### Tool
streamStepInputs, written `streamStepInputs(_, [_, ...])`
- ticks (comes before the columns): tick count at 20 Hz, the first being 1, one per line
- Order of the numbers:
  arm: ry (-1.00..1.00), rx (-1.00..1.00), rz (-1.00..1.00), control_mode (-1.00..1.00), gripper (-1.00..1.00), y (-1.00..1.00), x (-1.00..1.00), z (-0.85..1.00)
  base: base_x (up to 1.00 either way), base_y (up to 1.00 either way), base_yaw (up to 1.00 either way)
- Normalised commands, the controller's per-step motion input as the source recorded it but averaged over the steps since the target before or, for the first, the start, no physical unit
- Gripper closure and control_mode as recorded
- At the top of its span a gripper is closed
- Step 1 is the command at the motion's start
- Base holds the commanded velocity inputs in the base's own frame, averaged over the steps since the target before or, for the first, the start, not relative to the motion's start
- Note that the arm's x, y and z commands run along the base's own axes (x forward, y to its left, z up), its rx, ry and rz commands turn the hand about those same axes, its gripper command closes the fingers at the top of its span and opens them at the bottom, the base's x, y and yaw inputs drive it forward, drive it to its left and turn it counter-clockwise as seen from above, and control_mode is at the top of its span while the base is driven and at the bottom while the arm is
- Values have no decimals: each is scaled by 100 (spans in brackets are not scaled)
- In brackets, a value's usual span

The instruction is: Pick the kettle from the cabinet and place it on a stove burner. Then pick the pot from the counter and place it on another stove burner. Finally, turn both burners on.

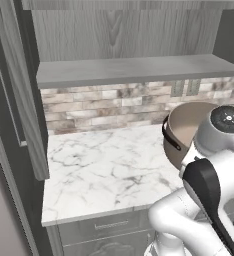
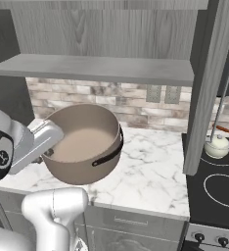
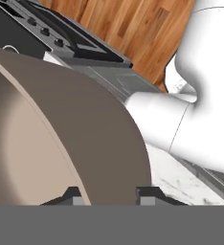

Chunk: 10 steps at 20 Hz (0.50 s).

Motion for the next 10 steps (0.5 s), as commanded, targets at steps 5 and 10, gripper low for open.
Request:
streamStepInputs(5, [0, 0, 0, -100, 100, -2, -8, 6, 0, 0, 0])
streamStepInputs(10, [-1, 0, 0, -100, 100, 0, -1, 0, 0, 0, 0])
